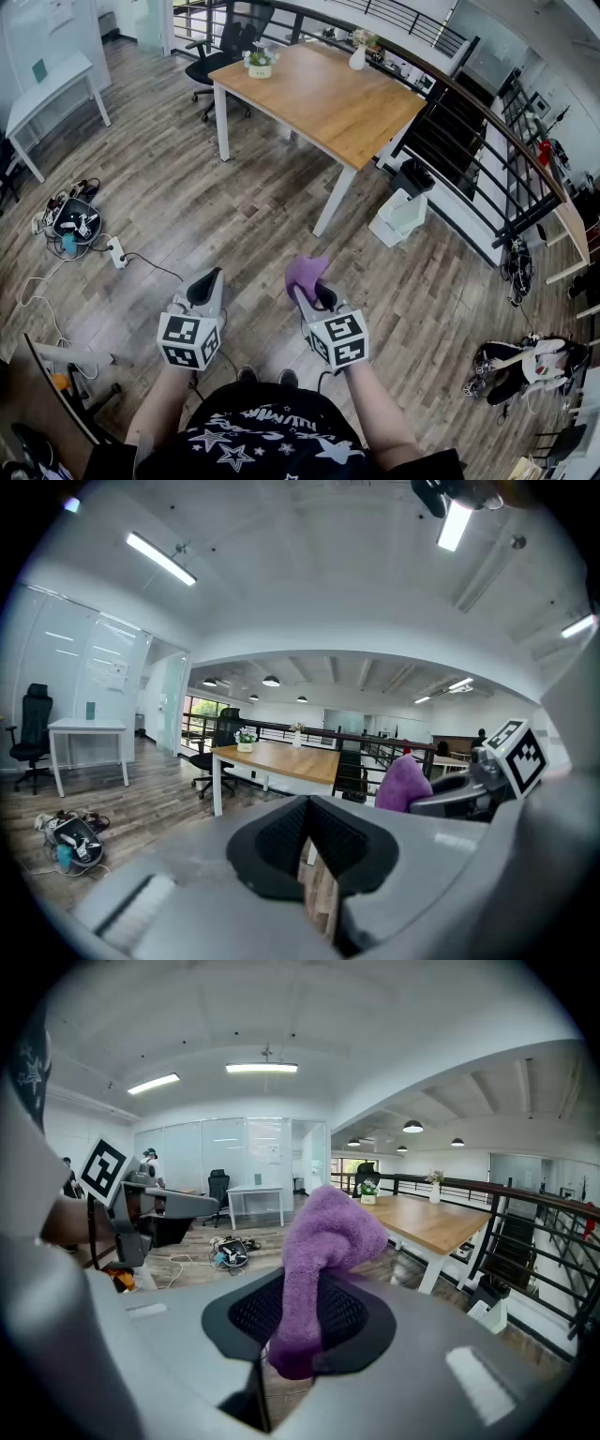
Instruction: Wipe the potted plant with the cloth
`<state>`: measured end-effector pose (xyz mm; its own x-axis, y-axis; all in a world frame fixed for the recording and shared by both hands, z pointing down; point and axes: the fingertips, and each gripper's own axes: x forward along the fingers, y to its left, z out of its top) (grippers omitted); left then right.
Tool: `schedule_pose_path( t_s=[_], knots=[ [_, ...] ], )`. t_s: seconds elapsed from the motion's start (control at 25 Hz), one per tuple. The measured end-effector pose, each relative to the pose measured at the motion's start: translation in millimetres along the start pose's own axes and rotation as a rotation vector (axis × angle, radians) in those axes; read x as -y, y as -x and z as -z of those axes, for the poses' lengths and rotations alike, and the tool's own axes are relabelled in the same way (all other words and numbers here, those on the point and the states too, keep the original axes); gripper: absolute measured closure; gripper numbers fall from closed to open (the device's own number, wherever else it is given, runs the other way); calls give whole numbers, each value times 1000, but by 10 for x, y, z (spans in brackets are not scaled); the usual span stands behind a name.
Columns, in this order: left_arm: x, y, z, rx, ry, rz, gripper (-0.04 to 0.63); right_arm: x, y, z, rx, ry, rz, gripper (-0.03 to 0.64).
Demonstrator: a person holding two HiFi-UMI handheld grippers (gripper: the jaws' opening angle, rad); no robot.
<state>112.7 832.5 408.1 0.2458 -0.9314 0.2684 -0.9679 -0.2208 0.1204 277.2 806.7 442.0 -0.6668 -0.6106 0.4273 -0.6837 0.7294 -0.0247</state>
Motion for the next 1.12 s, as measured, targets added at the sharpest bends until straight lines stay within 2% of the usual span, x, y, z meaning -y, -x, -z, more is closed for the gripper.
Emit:
schedule_pose_path(
  t_s=[0.44,0.64,0.92,1.12],
  knots=[
    [-234,32,91,-28,-33,-15,595,-90,-64,56,-29,-3,-3,532],
    [-419,108,154,-30,-11,-32,595,-192,-114,77,-39,2,-5,533],
    [-638,131,196,-27,-32,-34,595,-309,-221,85,-25,-7,27,531],
    [-692,62,149,-17,-16,-29,595,-276,-365,52,-38,1,16,531]
  ],
)
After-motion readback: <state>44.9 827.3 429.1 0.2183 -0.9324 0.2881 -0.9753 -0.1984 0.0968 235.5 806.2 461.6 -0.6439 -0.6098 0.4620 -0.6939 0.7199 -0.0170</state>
